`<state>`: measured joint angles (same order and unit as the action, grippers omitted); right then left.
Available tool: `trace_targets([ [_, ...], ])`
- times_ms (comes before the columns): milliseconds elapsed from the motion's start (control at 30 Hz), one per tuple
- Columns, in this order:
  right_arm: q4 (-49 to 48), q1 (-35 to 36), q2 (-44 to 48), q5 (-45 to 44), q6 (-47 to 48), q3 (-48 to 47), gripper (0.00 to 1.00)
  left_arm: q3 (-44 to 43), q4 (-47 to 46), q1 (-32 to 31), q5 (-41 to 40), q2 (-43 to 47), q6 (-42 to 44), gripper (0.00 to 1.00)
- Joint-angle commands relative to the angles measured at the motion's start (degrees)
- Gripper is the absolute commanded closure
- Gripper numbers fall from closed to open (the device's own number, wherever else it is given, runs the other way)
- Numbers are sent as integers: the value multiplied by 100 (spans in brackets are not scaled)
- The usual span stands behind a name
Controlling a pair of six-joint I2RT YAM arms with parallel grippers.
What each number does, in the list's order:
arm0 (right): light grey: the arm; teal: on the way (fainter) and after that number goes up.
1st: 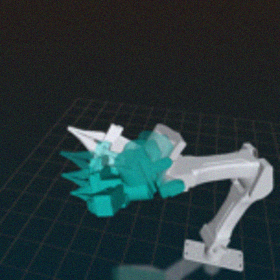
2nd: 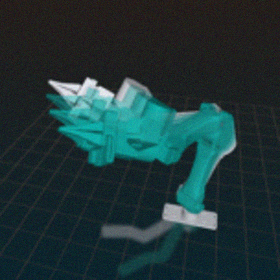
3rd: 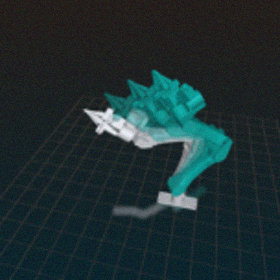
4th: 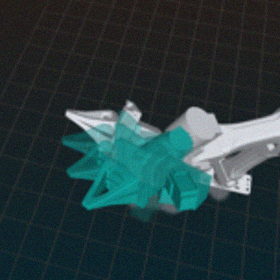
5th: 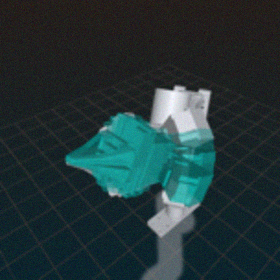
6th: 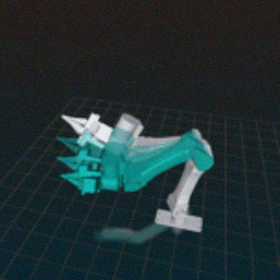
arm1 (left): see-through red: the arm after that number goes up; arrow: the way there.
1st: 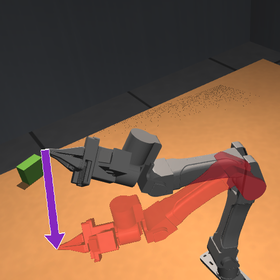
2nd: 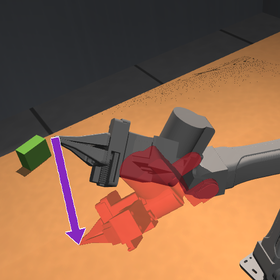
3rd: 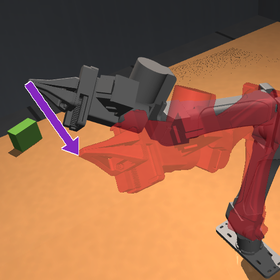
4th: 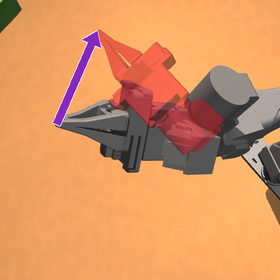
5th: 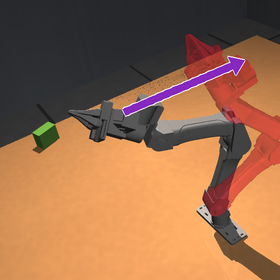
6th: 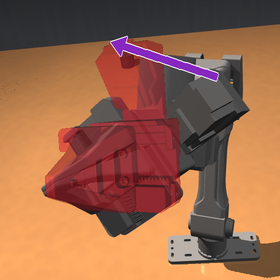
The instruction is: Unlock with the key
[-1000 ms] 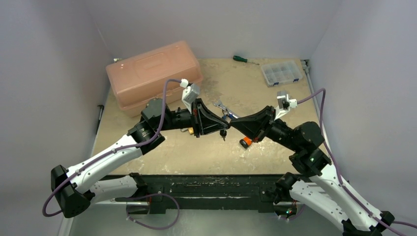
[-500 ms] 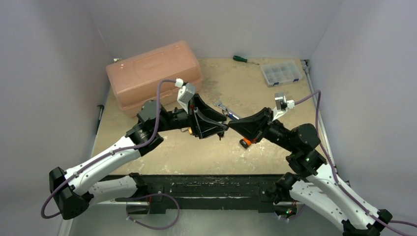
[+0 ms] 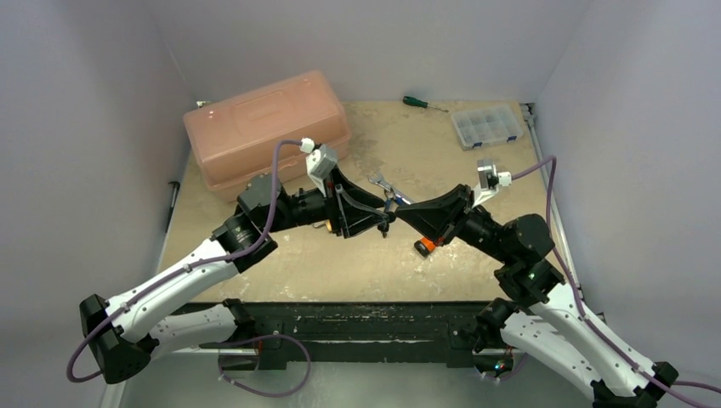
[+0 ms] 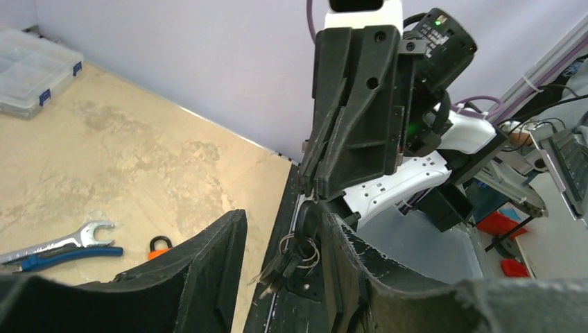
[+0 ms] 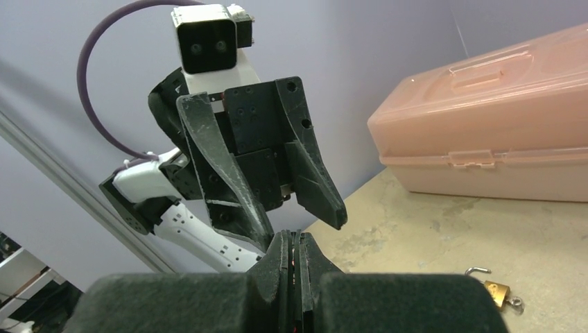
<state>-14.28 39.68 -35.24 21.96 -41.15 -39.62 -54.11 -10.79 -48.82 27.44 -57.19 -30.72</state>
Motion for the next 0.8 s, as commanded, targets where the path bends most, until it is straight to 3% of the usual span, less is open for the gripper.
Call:
trace_targets([
  [0, -115, -4, -21, -164, 23, -195, 100, -7, 63, -6, -136, -72, 110, 55],
  [767, 415, -4, -206, -750, 344, -407, 100, 63, -137, -7, 97, -425, -238, 61],
])
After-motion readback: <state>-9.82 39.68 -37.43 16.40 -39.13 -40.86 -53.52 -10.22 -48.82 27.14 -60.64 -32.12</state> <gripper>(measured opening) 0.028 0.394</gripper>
